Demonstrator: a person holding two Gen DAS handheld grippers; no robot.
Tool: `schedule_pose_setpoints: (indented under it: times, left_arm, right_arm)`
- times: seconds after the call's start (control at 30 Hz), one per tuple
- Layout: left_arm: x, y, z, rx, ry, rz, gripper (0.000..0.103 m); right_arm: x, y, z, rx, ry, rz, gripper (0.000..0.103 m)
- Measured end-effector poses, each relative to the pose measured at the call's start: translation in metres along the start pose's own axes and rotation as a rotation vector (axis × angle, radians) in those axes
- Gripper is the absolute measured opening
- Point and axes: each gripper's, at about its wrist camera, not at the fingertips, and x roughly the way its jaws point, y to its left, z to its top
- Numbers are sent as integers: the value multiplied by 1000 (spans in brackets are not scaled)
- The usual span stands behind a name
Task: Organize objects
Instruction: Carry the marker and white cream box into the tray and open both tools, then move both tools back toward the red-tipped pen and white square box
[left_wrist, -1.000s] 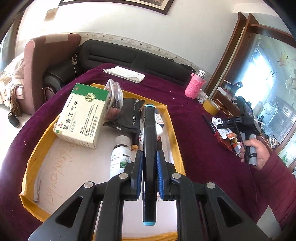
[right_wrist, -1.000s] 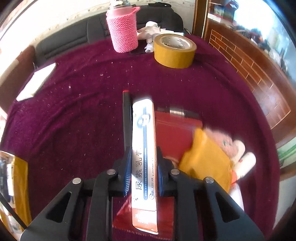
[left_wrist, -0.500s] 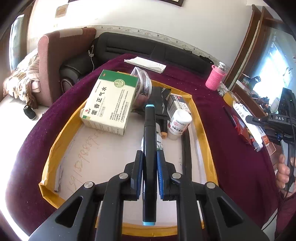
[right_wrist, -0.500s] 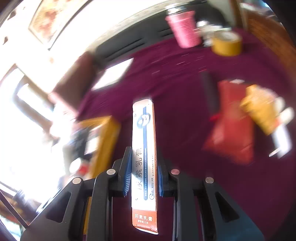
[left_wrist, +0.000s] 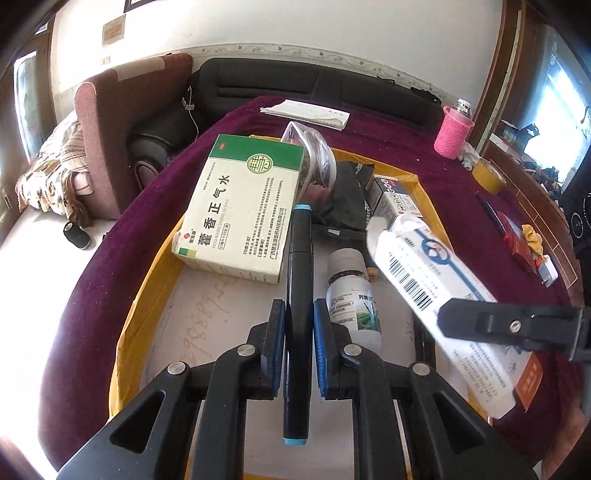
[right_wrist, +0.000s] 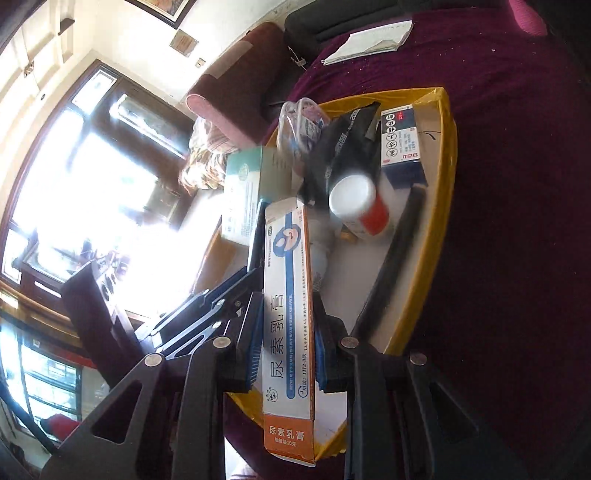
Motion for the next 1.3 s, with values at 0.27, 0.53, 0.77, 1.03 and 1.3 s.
schedule_pose_setpoints:
  times: [0.27, 0.53, 0.77, 1.03, 1.3]
  left_arm:
    - [0, 7, 11, -20, -18, -55, 12]
    - [-31, 25, 11, -150, -81, -101, 58]
    - [-50, 31, 9, -187, -127, -127, 64]
    - [-60, 18, 7, -214, -152, -204, 63]
    - [-69, -57, 8, 7, -165, -155, 63]
  right_arm:
    - [34, 0, 6, -27, 12, -139, 21]
    - [39, 4, 11, -60, -22, -267, 25]
    - [30, 23, 4, -130, -55, -298, 53]
    - [-14, 35, -4, -205, -185, -331, 60]
    - [-74, 12, -11, -198, -340, -444, 66]
